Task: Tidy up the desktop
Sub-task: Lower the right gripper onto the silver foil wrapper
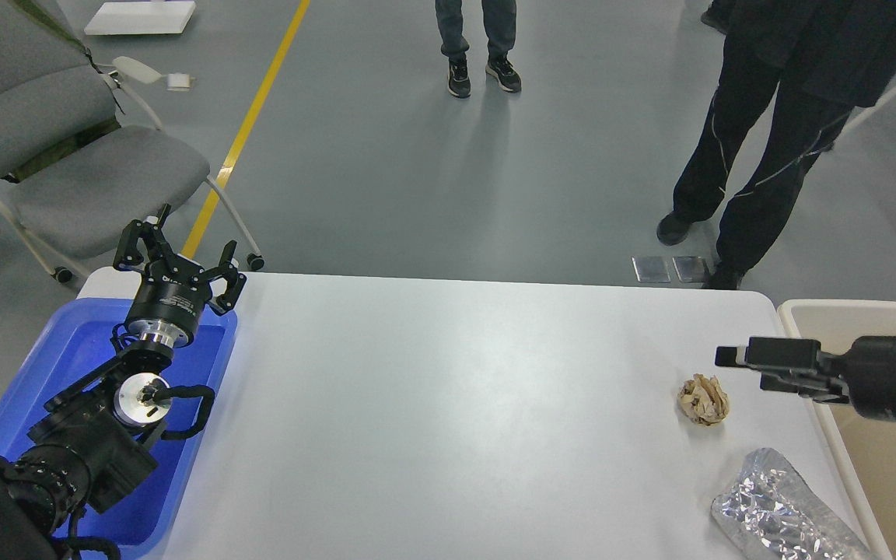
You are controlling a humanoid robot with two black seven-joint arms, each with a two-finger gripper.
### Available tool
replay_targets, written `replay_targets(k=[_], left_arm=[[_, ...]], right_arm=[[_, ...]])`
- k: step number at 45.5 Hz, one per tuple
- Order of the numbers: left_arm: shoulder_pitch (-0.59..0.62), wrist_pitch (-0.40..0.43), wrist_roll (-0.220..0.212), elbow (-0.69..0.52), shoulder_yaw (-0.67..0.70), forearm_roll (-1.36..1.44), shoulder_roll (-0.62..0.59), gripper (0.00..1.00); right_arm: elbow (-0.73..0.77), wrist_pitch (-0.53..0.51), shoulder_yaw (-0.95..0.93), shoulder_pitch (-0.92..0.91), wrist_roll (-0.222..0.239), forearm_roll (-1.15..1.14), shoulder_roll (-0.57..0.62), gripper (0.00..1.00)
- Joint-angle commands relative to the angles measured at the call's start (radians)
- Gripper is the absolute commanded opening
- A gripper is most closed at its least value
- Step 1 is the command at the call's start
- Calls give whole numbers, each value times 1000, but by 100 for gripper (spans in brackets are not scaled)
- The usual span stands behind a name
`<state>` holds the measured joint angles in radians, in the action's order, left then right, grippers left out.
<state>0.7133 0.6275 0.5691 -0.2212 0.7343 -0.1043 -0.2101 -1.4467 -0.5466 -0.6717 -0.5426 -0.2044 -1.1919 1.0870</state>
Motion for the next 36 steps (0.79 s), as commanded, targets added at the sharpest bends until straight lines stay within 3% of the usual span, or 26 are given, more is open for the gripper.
replay_targets(k=[1, 6, 15, 24, 28, 36], left_arm=[[0, 0, 0, 0, 1, 0, 0, 100], [0, 0, 0, -1, 0, 0, 0, 100], [0, 0, 0, 0, -1, 0, 0, 100], [0, 0, 0, 0, 0, 0, 0, 100], [0, 0, 0, -1, 1, 0, 0, 100], [0, 0, 0, 0, 1, 0, 0, 100]], right_arm=[[-15, -15, 36, 7, -32, -372, -27, 99], [-12, 94, 118, 9, -30, -486, -27, 99], [32, 134, 340, -17, -35, -581, 7, 100], [106, 325, 466, -10, -76, -649, 13, 100], [153, 405, 523, -17, -119, -653, 5, 99], [224, 464, 583, -33, -164, -652, -13, 98]])
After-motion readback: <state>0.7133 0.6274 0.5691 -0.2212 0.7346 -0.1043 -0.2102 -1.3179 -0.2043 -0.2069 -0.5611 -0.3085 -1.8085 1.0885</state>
